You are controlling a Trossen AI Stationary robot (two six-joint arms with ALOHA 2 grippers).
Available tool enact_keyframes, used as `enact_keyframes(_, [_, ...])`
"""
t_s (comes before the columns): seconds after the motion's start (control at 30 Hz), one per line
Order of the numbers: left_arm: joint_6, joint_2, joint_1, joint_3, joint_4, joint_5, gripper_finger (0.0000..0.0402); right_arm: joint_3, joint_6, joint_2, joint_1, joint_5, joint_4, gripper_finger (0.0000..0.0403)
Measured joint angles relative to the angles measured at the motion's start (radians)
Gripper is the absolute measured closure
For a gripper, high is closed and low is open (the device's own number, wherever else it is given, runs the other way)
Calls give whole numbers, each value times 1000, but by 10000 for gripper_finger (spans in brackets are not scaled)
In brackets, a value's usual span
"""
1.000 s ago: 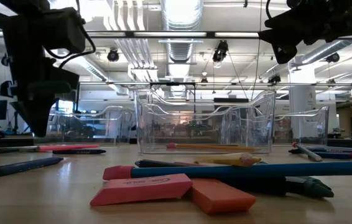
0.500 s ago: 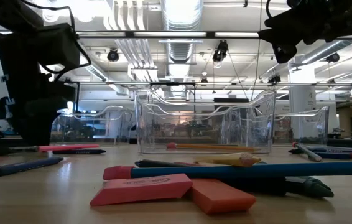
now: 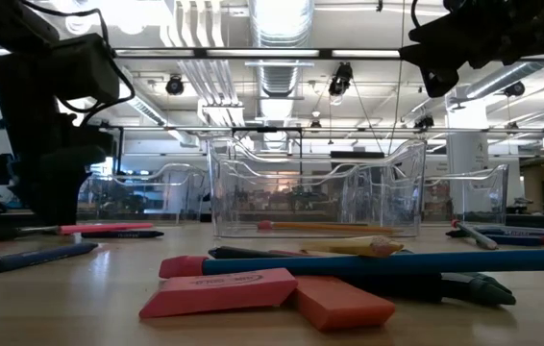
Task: Sort crayons/erasers/pens/pencils in bins
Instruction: Put the top black pen into the top left transparent bin
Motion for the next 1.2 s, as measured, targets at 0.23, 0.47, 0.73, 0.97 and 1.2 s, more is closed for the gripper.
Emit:
enact_keyframes(0.23, [-21,15,0,-3,11,5,374,0,0,0,0,0,0,266])
enact_keyframes(0.47, [-12,-4,-2,16,17,31,383,0,0,0,0,0,0,266])
enact_keyframes(0.73, [19,-35,-1,54,0,18,397,0,1,0,0,0,1,266])
enact_keyframes(0.97, [59,-34,-1,99,-7,12,395,0,1,0,0,0,0,266])
enact_keyframes(1.2, [59,-47,0,105,-33,5,399,0,3,0,0,0,0,266])
